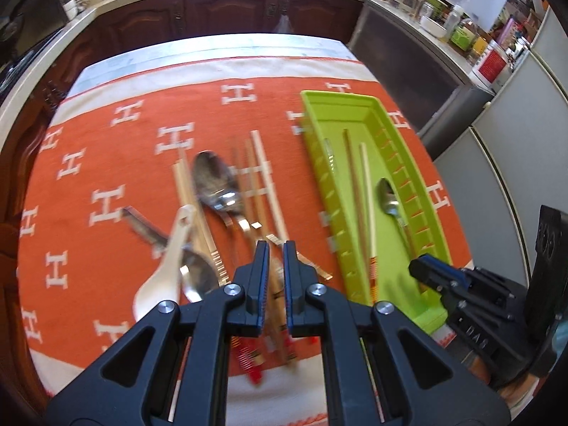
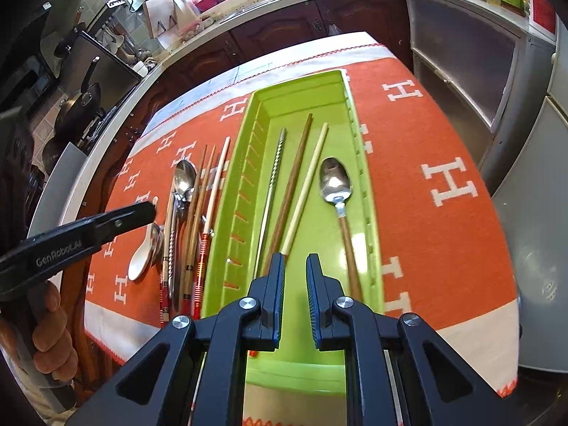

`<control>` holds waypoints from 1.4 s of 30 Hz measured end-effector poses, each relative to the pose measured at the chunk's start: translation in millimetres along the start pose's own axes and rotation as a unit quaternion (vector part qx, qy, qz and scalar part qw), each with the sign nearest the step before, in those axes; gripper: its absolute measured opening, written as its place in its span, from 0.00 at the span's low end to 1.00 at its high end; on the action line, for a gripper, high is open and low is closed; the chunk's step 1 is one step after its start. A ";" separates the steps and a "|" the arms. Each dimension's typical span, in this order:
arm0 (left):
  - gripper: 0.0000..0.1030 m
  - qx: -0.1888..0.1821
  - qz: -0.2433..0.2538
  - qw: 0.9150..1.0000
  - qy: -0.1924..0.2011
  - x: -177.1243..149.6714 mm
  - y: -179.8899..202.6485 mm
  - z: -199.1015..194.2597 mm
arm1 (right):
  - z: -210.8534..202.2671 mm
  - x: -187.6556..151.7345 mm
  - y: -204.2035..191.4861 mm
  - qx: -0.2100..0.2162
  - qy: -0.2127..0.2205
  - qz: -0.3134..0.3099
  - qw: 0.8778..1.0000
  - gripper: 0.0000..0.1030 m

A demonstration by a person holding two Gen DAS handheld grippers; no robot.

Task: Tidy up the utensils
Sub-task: 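Move both grippers back over the utensil pile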

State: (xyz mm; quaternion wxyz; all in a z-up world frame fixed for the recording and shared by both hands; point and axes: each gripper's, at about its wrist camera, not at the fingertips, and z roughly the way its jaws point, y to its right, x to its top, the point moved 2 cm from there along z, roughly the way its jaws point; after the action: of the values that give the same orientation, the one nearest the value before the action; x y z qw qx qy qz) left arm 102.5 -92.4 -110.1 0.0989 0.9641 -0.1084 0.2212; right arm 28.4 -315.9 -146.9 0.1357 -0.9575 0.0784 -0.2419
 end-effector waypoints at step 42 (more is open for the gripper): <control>0.32 -0.008 -0.066 0.998 -0.006 -46.2 -147.4 20.3 | 32.7 19.4 -163.5 0.051 -0.004 -0.156 0.986 0.33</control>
State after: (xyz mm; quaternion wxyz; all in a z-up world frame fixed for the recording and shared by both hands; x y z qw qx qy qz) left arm 107.4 51.5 -169.8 0.1206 0.9696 -0.0473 0.2077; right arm 75.0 -157.4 -117.4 0.1451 -0.9510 -0.0848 -0.2597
